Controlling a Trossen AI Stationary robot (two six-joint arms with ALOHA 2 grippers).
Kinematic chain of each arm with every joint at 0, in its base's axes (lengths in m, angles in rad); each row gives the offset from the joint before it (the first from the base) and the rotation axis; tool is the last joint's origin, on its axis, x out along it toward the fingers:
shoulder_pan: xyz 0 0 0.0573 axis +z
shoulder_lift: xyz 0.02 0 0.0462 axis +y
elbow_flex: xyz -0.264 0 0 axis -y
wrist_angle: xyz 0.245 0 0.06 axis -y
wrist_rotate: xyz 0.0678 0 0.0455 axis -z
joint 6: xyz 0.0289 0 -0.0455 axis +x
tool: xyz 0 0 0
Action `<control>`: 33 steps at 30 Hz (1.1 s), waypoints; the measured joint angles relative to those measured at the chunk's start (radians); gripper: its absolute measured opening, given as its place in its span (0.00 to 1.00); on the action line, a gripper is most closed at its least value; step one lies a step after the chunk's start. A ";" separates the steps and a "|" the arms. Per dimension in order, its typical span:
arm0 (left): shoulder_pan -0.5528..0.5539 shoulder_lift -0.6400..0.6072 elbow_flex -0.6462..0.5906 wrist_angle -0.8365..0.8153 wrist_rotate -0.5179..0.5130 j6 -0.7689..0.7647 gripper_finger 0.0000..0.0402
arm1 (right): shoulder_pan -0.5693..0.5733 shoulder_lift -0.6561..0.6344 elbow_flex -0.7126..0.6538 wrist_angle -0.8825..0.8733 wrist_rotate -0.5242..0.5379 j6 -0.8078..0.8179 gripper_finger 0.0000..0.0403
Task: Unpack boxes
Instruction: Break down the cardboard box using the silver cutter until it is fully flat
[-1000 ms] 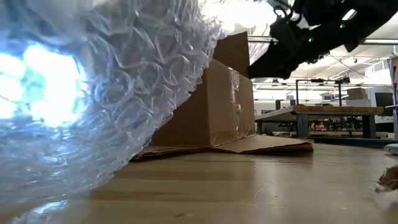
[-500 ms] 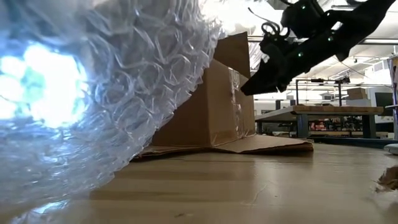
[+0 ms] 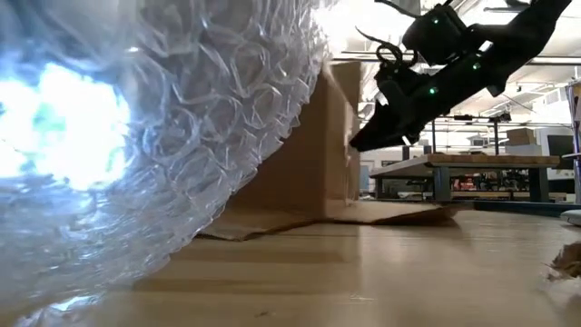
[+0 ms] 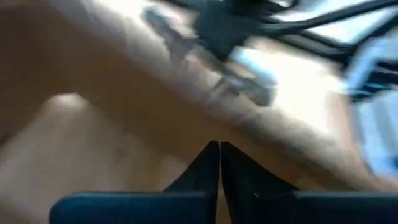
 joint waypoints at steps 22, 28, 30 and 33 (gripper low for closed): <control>-0.131 0.070 -0.001 0.186 0.007 -0.017 0.00 | 0.072 -0.560 0.026 -0.337 -0.138 -0.139 0.43; -0.132 0.070 -0.001 0.181 0.005 -0.030 0.00 | 0.133 -0.573 0.258 -0.431 -0.298 -0.304 0.43; -0.135 0.070 -0.001 0.180 0.003 -0.035 0.00 | 0.145 -0.513 0.383 -0.542 -0.261 -0.400 0.43; -0.138 0.070 -0.001 0.179 -0.004 -0.035 0.00 | 0.139 -0.385 0.589 -0.766 -0.180 -0.549 0.43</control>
